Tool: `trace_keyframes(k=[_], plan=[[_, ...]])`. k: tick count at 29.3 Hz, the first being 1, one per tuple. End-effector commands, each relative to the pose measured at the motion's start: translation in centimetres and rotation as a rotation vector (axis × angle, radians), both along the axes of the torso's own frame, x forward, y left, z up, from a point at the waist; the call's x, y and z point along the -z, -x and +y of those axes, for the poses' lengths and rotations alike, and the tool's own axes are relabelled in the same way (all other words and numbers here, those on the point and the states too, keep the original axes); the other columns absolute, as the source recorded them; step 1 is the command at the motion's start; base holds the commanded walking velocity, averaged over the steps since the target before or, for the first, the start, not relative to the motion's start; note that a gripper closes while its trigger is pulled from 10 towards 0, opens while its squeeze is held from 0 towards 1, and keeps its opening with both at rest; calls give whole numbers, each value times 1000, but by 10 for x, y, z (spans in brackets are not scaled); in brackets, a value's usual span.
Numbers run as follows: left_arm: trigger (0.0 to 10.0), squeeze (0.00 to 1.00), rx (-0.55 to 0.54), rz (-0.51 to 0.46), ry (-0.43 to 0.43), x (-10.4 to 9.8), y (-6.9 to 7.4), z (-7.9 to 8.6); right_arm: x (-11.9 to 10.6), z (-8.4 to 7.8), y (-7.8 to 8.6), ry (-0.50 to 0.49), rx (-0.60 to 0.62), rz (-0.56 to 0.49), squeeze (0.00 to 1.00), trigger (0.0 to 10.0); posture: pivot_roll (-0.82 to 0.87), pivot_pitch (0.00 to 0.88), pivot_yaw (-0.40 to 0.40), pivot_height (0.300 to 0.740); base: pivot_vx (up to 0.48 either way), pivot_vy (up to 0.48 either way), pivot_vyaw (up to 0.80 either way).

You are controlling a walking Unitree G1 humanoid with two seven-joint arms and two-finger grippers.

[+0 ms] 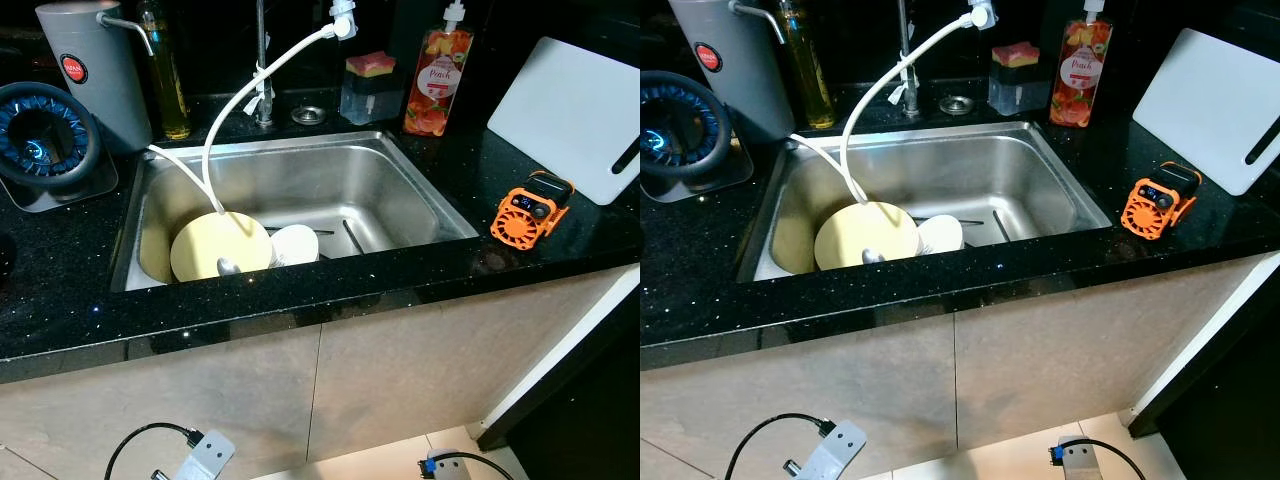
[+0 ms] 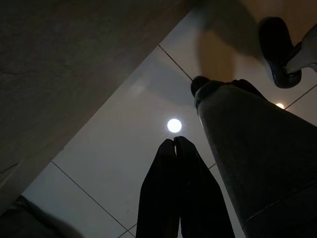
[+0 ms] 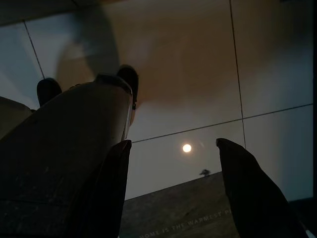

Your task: Kitchen organization

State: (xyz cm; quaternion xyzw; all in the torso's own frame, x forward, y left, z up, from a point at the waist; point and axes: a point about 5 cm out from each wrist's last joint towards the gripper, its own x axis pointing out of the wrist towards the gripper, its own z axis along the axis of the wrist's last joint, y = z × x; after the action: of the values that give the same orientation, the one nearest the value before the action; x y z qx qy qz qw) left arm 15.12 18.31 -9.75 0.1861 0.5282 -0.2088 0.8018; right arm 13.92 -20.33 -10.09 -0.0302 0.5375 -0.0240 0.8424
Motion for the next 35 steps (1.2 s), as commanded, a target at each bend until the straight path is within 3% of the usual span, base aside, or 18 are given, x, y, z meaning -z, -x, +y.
trace_keyframes(k=[1,14,23,35], plan=[[10000,0,29,155,3,13,38,-5,2,0,6,3,-2,24,0,10000,51,40,-23,740,0,0,0],[10000,0,33,165,15,14,41,-5,-5,-1,-16,3,19,4,0,10000,31,62,-7,740,0,0,0],[10000,0,60,191,16,17,54,-7,-5,-6,-13,12,29,6,0,10000,-24,64,13,740,0,0,0],[10000,0,48,178,-3,17,51,-3,-5,-12,-8,11,33,11,0,10000,2,64,14,740,0,0,0]])
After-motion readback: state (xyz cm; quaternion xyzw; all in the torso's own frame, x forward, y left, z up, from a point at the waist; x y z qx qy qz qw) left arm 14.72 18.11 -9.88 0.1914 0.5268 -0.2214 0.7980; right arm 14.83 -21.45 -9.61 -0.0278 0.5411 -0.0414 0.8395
